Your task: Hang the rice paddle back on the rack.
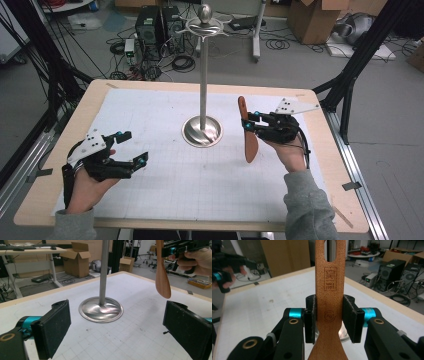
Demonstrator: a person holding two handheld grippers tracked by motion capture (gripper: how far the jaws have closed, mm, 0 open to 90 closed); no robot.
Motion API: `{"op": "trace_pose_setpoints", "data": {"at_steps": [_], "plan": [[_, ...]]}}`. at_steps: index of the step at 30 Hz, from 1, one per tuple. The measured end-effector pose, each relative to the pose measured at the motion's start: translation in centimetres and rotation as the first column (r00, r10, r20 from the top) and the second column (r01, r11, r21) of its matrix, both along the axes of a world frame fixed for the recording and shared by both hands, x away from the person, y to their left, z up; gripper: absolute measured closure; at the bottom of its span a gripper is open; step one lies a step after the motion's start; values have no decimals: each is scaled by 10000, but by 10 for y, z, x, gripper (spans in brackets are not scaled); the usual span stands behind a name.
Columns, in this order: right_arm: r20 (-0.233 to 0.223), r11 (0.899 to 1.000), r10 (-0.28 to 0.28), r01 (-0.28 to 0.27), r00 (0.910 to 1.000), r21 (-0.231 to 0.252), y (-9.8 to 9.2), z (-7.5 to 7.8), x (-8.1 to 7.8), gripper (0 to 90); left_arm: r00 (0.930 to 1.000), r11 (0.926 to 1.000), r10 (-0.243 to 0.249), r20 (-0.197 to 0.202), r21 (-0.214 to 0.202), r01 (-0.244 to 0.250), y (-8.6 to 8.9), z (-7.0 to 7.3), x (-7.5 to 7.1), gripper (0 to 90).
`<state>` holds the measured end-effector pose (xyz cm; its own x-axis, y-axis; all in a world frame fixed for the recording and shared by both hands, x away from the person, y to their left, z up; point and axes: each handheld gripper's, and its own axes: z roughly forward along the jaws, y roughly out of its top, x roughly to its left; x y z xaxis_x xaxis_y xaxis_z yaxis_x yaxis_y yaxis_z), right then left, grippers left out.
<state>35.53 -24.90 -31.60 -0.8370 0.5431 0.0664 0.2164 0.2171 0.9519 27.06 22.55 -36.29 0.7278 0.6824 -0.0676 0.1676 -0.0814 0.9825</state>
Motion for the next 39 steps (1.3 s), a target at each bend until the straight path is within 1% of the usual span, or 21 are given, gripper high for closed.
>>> {"op": "trace_pose_setpoints", "data": {"at_steps": [1, 3, 5, 7, 9, 10, 11, 12, 14, 16, 17, 18, 20, 25, 26, 28, 29, 30, 33, 35, 39], "plan": [[128, 9999, -9, 8, 9999, 105, -2, 4, -1, 655, 10000, 10000, 1, -7, 3, -1, 0, -1, 0, 82], [172, 9999, 11, -13, 9999, 116, -2, 6, -1, 655, 10000, 10000, 12, -22, 9, -12, 0, -1, 0, 82], [256, 9997, 91, -97, 9996, 234, -3, 11, -1, 655, 10000, 10000, 16, -42, 30, -16, 1, -1, -1, 82], [287, 9991, 265, -274, 9992, 316, -2, 14, 0, 655, 10000, 10000, 94, -30, -30, -94, 3, 0, -3, 82], [367, 9996, 293, -295, 9989, 43, 1, 20, 0, 655, 9999, 9998, 138, 5, -112, -138, 6, 1, -4, 82], [367, 9996, 293, -295, 9989, 43, 1, 20, 0, 655, 9999, 9998, 130, 27, -147, -130, 8, 1, -5, 82], [392, 9993, 362, -366, 9986, 96, 1, 22, 0, 655, 9999, 9997, 156, 45, -208, -155, 9, 1, -5, 82], [455, 9993, 343, -349, 9984, 129, 1, 28, 1, 655, 9999, 9996, 160, 42, -219, -159, 9, 1, -6, 82], [461, 9993, 333, -340, 9984, 140, 1, 31, 1, 655, 9999, 9996, 152, 35, -233, -151, 10, 1, -6, 82], [581, 9992, 307, -322, 9978, 239, 1, 38, 4, 655, 9999, 9997, 141, 22, -187, -141, 10, 0, -6, 82], [505, 9987, 351, -369, 9981, 355, 1, 40, 4, 655, 9999, 9997, 139, 11, -206, -139, 9, 0, -6, 82], [505, 9987, 351, -369, 9981, 355, 1, 40, 4, 655, 9999, 9997, 128, 3, -184, -128, 9, 0, -6, 82], [481, 9968, 472, -502, 9977, 630, 1, 45, 6, 655, 9999, 9998, 133, 4, -160, -133, 9, 0, -6, 82], [794, 9976, 364, -409, 9962, 559, 3, 55, 10, 655, 9998, 9997, 166, -59, -203, -167, 10, -2, -9, 82], [778, 9972, 341, -391, 9964, 636, 3, 57, 11, 655, 9998, 9997, 177, -48, -182, -178, 11, -2, -9, 82], [804, 9973, 335, -385, 9962, 623, 3, 60, 11, 655, 9998, 9996, 206, -67, -197, -207, 11, -2, -10, 82], [976, 9980, 317, -369, 9947, 521, 4, 63, 13, 655, 9997, 9995, 225, -72, -209, -226, 12, -3, -10, 82], [976, 9980, 317, -369, 9947, 521, 4, 63, 13, 655, 9997, 9995, 226, -76, -202, -227, 12, -3, -10, 82], [1012, 9968, 279, -353, 9945, 714, 5, 70, 15, 655, 9999, 9996, 93, -63, -277, -94, 12, -3, -11, 82], [1092, 9972, 142, -222, 9939, 720, 6, 75, 17, 655, 10000, 9996, 61, -76, -267, -63, 11, -4, -11, 82], [1044, 9972, 81, -159, 9945, 737, 7, 77, 22, 655, 9999, 9998, 58, -111, -192, -60, 11, -4, -11, 82]]}}
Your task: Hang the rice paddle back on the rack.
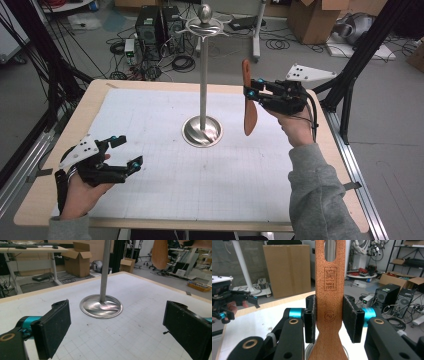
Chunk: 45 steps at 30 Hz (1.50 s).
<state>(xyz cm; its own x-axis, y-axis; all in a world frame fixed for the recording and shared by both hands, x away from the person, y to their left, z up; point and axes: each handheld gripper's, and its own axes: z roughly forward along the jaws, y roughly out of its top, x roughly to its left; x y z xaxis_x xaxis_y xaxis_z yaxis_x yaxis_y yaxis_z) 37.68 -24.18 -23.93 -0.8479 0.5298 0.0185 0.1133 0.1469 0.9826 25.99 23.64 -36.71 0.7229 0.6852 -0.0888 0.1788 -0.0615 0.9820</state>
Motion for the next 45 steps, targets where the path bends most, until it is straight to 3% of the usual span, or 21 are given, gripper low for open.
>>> {"op": "trace_pose_setpoints", "data": {"at_steps": [3, 31, 36, 41, 45], "plan": [[-84, 9997, -92, 90, 9999, -231, 3, -1, 5, 655, 10000, 10000, 13, -9, 3, -13, 0, 0, 0, 82], [218, 9993, -282, 277, 9994, 234, 13, 31, 17, 655, 9999, 9999, -31, -99, -106, 30, 0, -2, -1, 80], [440, 9994, -259, 248, 9987, 247, 19, 37, 17, 655, 9998, 10000, -63, -163, -72, 62, -1, -3, 0, 80], [524, 9980, -498, 477, 9974, 413, 22, 37, 18, 655, 9998, 9999, -97, -186, -70, 96, -2, -4, 0, 80], [498, 9954, -485, 442, 9976, 851, 22, 39, 19, 655, 9995, 9999, -145, -269, 11, 145, -4, -6, 1, 80]]}}
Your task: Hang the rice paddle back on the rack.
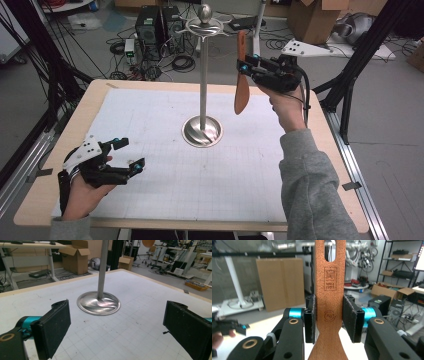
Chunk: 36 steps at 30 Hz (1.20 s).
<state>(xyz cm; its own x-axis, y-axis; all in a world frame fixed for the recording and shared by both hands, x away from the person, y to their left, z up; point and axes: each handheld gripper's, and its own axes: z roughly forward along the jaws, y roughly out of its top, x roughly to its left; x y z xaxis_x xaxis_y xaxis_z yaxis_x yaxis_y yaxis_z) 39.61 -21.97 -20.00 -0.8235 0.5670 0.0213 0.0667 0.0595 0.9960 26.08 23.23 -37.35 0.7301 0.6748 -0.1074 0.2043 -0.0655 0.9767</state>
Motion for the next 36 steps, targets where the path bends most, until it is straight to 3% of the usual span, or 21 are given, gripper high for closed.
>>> {"op": "trace_pose_setpoints", "data": {"at_steps": [9, 25, 36], "plan": [[21, 10000, -12, 12, 10000, -88, 7, 1, 2, 655, 10000, 10000, 22, 13, 12, -22, 0, 0, -1, 80], [58, 9996, -211, 210, 9998, 177, 16, 1, 6, 655, 10000, 9999, 12, 66, 110, -13, 0, 2, -2, 80], [74, 9997, -50, 48, 10000, 236, 19, 0, 6, 655, 10000, 9999, -31, -41, 127, 31, -2, -1, -2, 81]]}}
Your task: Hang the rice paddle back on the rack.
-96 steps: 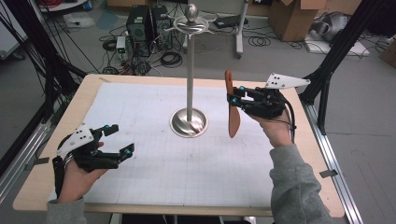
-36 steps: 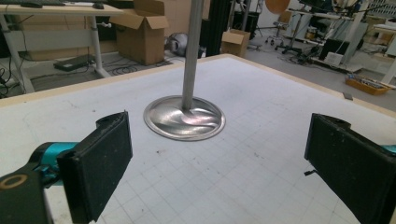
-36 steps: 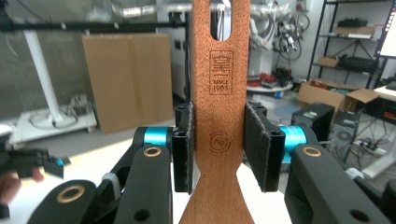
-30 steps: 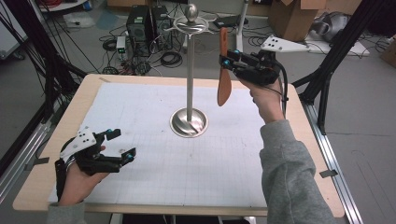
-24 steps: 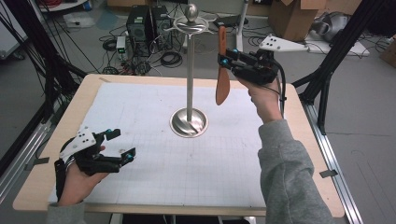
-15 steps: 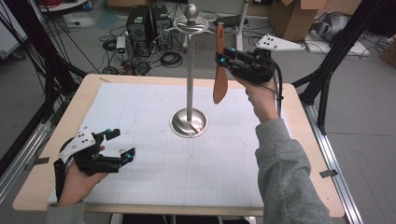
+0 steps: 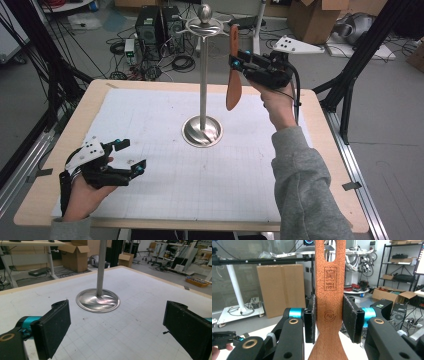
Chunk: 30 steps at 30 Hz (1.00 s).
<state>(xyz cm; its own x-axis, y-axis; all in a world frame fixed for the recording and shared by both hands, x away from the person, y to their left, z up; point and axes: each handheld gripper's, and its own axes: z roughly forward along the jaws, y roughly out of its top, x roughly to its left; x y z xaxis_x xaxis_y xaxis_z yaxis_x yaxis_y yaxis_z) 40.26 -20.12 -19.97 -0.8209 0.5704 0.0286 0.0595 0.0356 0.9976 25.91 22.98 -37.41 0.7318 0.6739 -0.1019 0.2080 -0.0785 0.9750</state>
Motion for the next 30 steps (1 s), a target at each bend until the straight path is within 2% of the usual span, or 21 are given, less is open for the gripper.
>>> {"op": "trace_pose_setpoints", "data": {"at_steps": [23, 30], "plan": [[-46, 9999, -61, 60, 10000, -110, 11, -2, 5, 654, 9999, 10000, -41, 120, -38, 42, 0, 2, -2, 81], [-84, 9996, -26, 24, 10000, -293, 14, -6, 6, 654, 9999, 10000, -35, 113, -87, 36, 1, 3, -3, 80]]}}
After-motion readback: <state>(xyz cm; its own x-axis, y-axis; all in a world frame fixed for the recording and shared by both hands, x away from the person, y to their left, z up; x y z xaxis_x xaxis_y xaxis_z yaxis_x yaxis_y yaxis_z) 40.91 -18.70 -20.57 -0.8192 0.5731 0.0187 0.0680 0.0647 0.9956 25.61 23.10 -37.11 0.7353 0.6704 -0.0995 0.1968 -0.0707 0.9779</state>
